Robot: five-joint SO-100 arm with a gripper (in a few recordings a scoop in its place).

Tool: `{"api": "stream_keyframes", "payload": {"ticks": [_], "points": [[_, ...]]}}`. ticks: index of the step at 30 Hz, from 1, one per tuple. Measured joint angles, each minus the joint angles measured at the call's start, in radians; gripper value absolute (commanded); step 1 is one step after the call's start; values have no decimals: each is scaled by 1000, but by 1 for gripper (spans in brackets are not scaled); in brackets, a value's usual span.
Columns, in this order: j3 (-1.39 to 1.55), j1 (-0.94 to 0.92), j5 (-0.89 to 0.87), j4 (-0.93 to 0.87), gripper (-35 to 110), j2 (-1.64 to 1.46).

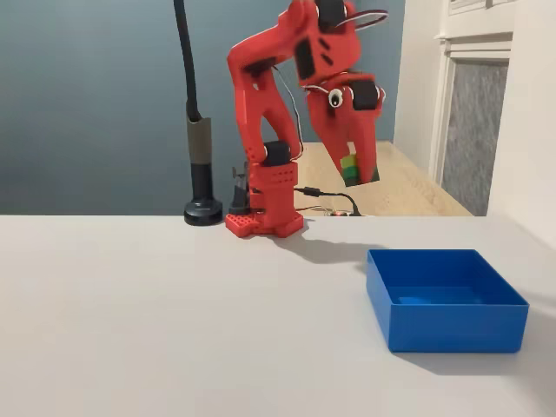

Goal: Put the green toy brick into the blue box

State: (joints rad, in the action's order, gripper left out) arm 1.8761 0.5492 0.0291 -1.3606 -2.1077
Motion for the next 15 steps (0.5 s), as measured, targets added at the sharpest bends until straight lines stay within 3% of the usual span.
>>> {"api": "stream_keyframes", "payload": {"ticks": [8,15], "points": [[43,17,34,144,0,6],[32,6,-20,163,0,202]]}}
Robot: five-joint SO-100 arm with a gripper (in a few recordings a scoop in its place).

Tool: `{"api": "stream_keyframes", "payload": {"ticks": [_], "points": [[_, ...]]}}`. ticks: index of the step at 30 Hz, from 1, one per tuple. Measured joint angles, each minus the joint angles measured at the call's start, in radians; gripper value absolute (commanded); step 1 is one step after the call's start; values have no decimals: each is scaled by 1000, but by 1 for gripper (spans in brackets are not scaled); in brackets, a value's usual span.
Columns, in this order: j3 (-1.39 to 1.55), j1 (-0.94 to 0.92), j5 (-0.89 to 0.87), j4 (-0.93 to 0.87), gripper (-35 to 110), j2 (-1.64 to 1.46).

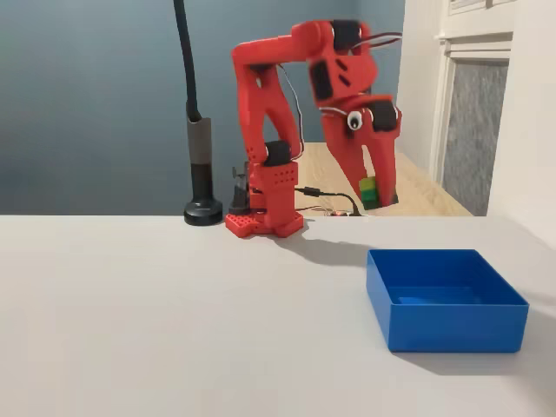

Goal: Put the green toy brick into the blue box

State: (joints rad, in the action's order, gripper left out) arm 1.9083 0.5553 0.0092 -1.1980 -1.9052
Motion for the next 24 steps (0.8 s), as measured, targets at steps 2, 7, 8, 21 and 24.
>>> {"api": "stream_keyframes", "payload": {"ticks": [2,7,8,21,24], "points": [[-32,0,-5,0,0,61],[-118,0,-5,0,0,219],[-137,0,-5,0,0,244],[-302,0,38,31,4,448],[-305,5,34,40,14,460]]}}
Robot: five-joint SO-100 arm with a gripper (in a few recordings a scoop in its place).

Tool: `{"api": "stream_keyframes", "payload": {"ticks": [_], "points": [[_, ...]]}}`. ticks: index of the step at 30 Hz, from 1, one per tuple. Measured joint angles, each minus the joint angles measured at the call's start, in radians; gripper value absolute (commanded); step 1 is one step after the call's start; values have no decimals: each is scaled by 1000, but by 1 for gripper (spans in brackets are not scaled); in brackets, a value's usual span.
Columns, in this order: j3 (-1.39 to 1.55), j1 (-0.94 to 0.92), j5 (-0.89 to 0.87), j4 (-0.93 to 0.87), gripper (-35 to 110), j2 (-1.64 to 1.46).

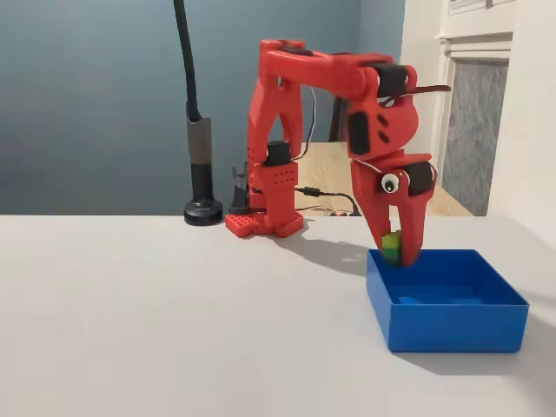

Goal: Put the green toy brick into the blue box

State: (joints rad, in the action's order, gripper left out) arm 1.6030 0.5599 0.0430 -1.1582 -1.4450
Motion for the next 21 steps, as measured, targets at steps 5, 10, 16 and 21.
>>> {"api": "stream_keyframes", "payload": {"ticks": [5,10,16,21], "points": [[0,11,2,0,24,0],[0,8,2,0,21,0],[0,8,0,-6,9,0],[-20,8,-29,-74,1,2]]}}
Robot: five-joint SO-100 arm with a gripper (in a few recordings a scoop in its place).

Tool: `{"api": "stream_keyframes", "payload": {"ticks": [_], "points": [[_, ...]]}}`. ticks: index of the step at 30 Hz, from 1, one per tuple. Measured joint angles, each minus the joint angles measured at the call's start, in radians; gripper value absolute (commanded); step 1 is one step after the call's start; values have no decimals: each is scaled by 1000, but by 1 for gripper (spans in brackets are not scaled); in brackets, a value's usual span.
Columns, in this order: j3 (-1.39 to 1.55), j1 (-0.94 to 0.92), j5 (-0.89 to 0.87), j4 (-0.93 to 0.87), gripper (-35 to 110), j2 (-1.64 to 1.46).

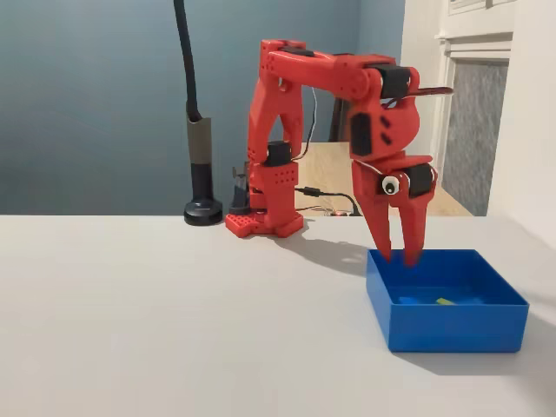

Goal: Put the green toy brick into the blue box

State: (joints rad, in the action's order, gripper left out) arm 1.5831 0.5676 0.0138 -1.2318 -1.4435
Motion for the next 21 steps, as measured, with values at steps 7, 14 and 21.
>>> {"api": "stream_keyframes", "payload": {"ticks": [7,14,21], "points": [[-40,18,-14,-58,0,-94],[28,-2,-18,-58,0,-348],[241,-127,-28,-58,0,-614]]}}
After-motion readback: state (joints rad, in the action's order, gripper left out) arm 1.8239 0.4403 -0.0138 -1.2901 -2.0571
